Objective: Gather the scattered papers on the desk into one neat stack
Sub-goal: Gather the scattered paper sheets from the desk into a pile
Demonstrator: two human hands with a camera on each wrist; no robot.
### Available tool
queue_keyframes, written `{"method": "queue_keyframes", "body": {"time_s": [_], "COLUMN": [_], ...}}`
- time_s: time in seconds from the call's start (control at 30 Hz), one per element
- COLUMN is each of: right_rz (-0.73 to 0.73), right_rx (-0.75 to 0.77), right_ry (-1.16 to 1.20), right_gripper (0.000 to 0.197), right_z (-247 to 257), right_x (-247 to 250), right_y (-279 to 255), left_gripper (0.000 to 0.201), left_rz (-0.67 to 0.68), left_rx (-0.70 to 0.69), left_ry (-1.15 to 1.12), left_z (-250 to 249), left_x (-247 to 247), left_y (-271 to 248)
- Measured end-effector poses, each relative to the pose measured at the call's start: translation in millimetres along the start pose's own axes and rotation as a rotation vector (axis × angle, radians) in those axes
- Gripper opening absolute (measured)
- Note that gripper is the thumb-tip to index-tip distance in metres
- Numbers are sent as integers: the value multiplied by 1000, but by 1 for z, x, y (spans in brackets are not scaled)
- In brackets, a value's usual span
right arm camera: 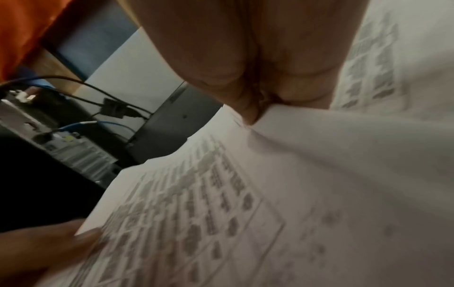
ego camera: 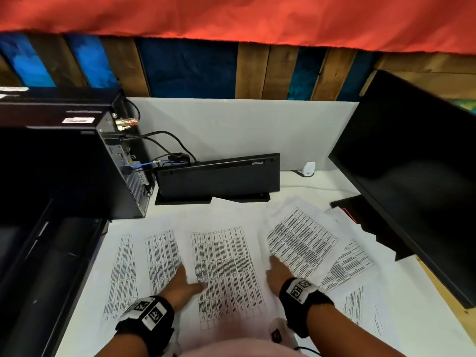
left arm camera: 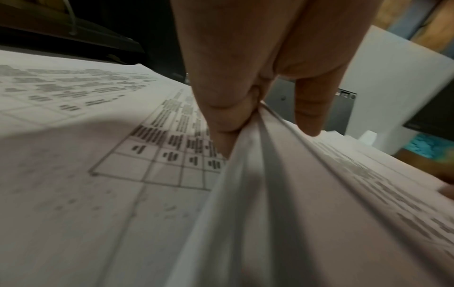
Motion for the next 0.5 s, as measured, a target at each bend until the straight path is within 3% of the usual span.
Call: {"method": "queue_keyframes", "body": {"time_s": [0.07, 0.13, 0.23, 0.3, 0.37, 0.4, 0.5], "right_rz": [73, -22, -462, -579, -528, -496, -391], "right_rx": [48, 29, -264, -537, -660, -661, -545], "right_ry": [-58, -34, 38, 0, 28, 156, 570], "right_gripper": [54, 55, 63, 85, 106, 110, 95], "right_z": [8, 3, -28, -51, -71, -76, -70], "right_x": [-9, -5, 34, 59, 68, 68, 66], "right_y": [3, 10, 8, -3, 0, 6, 11], "left_gripper": [84, 87, 98, 100, 99, 99, 102], "left_rz": [-33, -116, -136, -115, -110, -106, -107], "left_rx": [-25, 24, 76, 96, 98, 103, 126], "left_ry": [12, -5, 15, 14, 19, 27, 54], "left_z": [-4, 3, 13, 15, 12, 13, 7], "left_x": [-6, 1, 11, 13, 11, 10, 10], "left_y": [2, 5, 6, 7, 5, 7, 5]}}
Point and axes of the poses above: each hand's wrist, its own y-axis towards the middle knuckle, its own x-axis out of the back of the hand, z = x × y, the point moved 3 cm from there along y, towards the middle knuckle, and after that the axes turned 1 degree about x, right-handed, at the moved point
